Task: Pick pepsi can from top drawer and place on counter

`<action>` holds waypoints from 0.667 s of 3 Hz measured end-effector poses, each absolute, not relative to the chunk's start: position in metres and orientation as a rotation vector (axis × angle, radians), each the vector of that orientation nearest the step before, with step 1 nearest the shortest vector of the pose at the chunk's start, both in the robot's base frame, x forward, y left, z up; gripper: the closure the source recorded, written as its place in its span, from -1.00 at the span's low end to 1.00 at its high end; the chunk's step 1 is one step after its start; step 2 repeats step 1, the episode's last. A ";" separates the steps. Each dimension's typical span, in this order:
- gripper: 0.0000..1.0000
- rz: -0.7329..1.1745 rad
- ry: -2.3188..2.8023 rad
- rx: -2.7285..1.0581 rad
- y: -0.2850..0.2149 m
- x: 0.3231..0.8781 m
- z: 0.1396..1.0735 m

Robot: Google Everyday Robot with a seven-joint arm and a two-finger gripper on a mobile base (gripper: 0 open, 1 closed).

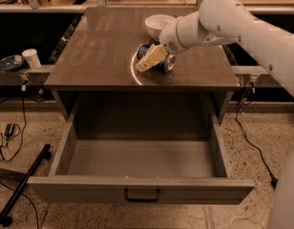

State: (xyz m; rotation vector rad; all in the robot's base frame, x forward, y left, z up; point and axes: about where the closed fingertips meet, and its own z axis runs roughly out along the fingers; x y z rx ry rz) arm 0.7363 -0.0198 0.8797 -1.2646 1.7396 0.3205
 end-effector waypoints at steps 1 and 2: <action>-1.00 0.321 1.740 -1.265 -0.020 0.736 0.880; -1.00 0.321 1.740 -1.265 -0.020 0.736 0.880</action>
Offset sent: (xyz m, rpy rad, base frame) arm 0.0000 0.0000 0.0000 0.0000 0.0000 0.0000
